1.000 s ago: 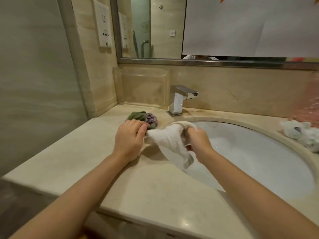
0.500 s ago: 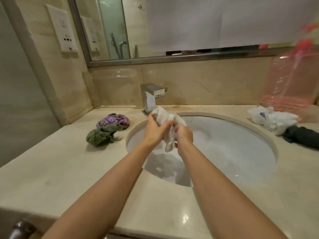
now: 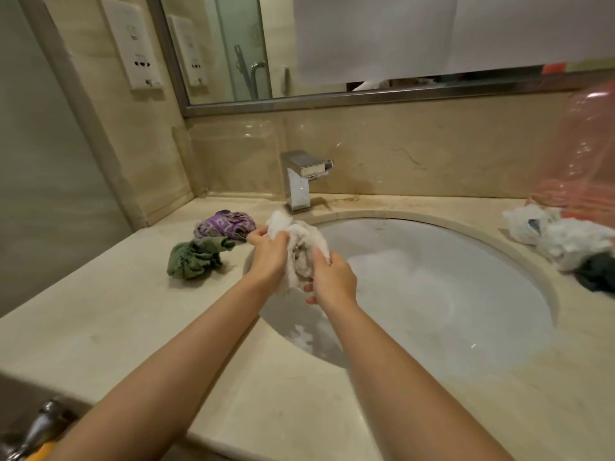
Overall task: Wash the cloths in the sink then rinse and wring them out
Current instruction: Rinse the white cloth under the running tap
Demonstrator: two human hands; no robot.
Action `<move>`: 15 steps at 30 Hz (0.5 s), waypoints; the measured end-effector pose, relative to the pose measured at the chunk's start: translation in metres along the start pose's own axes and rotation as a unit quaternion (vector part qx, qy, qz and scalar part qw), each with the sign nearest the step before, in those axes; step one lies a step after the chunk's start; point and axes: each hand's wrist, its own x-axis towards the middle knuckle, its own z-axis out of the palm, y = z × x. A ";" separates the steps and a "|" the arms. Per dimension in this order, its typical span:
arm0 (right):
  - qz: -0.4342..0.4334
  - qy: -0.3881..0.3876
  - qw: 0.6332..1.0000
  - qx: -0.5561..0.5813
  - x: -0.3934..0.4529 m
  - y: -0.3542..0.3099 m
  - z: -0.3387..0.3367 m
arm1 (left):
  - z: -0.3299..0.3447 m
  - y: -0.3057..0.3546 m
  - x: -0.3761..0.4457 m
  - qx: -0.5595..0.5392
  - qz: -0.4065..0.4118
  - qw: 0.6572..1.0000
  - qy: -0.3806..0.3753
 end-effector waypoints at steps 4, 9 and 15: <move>-0.032 0.023 0.995 -0.087 0.001 -0.002 -0.005 | 0.003 -0.003 0.005 -0.047 -0.031 0.998 -0.026; -0.019 0.053 0.984 -0.169 0.012 -0.002 -0.006 | 0.008 -0.012 0.010 -0.101 -0.063 0.988 -0.100; -0.052 0.080 0.990 -0.106 0.041 -0.027 -0.008 | 0.025 -0.012 0.031 -0.160 -0.114 0.978 -0.062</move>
